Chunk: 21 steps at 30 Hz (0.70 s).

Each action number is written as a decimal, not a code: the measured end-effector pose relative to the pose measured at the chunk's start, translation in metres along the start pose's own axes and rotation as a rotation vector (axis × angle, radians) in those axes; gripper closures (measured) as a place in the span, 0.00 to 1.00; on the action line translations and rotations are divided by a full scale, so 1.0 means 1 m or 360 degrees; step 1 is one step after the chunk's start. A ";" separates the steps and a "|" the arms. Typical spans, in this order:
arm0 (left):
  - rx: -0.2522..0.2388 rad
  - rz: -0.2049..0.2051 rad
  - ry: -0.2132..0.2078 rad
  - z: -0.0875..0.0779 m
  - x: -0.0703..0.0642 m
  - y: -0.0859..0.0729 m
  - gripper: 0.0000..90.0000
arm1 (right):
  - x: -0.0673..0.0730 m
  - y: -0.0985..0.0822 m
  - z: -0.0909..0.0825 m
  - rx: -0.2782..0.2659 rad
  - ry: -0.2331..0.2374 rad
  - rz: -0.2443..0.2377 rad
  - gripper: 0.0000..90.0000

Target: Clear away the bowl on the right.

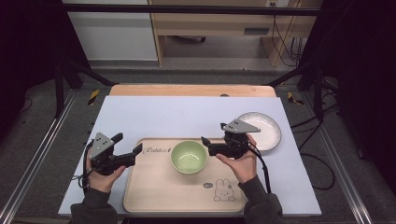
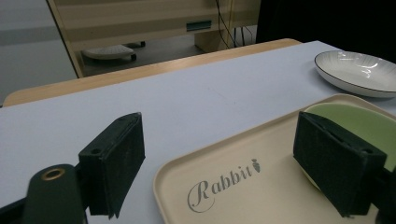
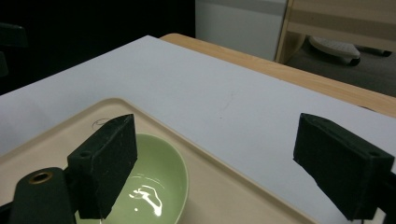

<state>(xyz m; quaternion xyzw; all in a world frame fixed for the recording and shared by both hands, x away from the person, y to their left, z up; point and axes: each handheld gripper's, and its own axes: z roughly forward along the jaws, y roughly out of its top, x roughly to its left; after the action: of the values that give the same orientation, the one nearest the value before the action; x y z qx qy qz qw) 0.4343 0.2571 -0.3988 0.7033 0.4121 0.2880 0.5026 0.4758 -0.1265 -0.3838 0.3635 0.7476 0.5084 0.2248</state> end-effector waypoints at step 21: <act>0.0000 -0.0005 0.0012 -0.001 0.002 -0.001 0.18 | -0.021 -0.017 -0.037 -0.0076 -0.0093 0.0063 0.12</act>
<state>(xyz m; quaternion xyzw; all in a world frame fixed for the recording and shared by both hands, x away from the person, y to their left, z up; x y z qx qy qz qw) 0.4343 0.2600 -0.3993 0.7015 0.4152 0.2898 0.5014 0.4575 -0.1686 -0.3863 0.3874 0.7210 0.5195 0.2451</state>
